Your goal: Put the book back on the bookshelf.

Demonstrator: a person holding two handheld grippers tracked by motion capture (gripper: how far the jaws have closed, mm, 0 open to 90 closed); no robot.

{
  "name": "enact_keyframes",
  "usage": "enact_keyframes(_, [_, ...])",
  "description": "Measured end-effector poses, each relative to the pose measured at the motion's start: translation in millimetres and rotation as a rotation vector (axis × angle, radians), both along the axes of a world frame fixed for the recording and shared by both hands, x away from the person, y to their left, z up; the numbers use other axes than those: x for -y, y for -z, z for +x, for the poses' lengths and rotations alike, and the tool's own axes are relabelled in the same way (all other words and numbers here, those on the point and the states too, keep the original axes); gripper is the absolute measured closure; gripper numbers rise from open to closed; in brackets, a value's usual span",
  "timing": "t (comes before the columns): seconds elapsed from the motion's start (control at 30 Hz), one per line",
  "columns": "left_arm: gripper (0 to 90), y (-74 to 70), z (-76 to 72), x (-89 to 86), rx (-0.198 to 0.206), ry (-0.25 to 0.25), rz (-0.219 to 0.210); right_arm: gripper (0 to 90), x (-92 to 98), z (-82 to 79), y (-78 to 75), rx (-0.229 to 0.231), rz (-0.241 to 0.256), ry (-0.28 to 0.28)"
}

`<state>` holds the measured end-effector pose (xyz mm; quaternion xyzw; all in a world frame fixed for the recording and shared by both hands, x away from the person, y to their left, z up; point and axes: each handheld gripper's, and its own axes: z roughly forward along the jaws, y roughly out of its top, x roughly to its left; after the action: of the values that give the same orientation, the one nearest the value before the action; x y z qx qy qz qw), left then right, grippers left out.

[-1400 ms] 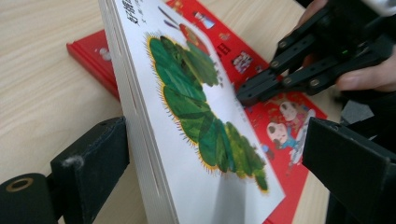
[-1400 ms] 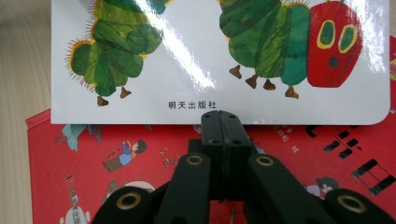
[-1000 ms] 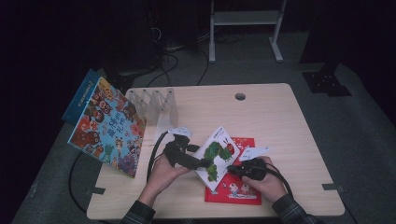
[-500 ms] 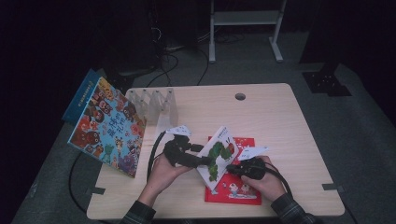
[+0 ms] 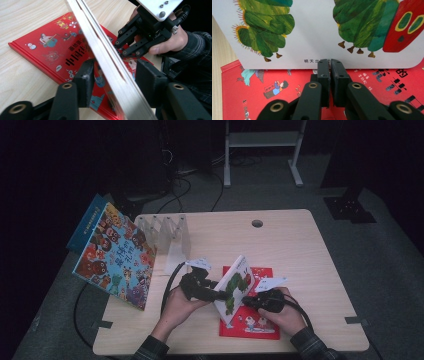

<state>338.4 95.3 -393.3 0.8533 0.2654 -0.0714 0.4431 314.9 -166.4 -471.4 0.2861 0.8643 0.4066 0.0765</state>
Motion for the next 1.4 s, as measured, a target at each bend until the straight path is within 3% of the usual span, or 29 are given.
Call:
enact_keyframes(0.13, [54.4, -1.9, 0.8, 2.5, 0.0, -0.014, 0.04, 83.6, -0.5, -0.5, -0.2, 0.0, 0.0, 0.0])
enact_keyframes(0.33, [62.5, -5.8, 3.6, 1.7, 0.012, -0.063, 0.15, 81.1, -2.3, -1.2, 0.3, 0.008, 0.002, -0.005])
enact_keyframes(0.5, [67.2, -7.3, 7.7, -0.1, -0.021, -0.082, 0.139, 74.7, -3.3, -1.9, 0.8, 0.018, 0.005, -0.012])
enact_keyframes(0.7, [75.3, -16.0, 9.7, 2.6, -0.01, -0.081, 0.139, 62.9, 1.9, -3.4, -0.6, 0.027, -0.014, -0.001])
enact_keyframes(1.17, [75.5, -16.4, 8.1, 3.0, -0.009, -0.087, 0.132, 36.0, 45.2, -1.6, -5.5, 0.068, 0.016, 0.102])
enact_keyframes(1.4, [75.5, -16.9, 8.0, 3.1, -0.011, -0.084, 0.126, 28.2, 63.4, 5.0, -5.4, 0.069, 0.029, 0.157])
